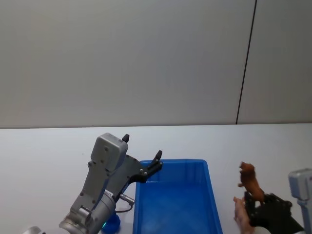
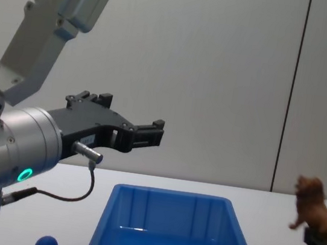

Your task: Pick up the two dolls from the table and place them into the box.

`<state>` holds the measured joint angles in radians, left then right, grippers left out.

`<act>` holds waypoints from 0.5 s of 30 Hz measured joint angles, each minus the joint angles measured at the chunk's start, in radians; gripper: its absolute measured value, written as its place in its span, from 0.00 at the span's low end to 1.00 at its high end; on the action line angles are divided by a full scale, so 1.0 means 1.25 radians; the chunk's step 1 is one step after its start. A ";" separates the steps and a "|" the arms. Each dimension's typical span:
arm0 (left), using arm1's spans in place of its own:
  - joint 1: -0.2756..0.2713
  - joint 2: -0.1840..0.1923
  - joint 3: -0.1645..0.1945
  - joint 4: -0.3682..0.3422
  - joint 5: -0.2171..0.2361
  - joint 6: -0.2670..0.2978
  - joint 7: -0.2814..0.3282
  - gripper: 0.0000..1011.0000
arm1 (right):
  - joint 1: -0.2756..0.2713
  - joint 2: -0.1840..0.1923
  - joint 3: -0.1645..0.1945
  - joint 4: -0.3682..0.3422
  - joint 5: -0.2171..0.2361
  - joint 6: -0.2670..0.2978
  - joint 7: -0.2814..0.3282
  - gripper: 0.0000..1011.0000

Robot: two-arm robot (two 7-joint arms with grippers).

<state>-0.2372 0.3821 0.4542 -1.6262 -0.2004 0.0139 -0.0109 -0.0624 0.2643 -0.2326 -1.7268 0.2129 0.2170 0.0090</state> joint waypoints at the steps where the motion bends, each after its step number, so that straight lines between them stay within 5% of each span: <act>1: 0.000 0.000 0.000 0.000 0.000 0.000 0.000 0.99 | 0.002 -0.002 -0.001 -0.002 -0.002 0.000 0.005 0.28; 15: 0.000 0.000 0.000 0.000 0.000 0.000 0.000 0.99 | 0.070 -0.059 -0.041 0.015 -0.039 0.006 0.128 0.28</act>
<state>-0.2372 0.3821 0.4542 -1.6262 -0.2004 0.0138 -0.0109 0.0257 0.1910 -0.2833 -1.7078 0.1647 0.2243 0.1684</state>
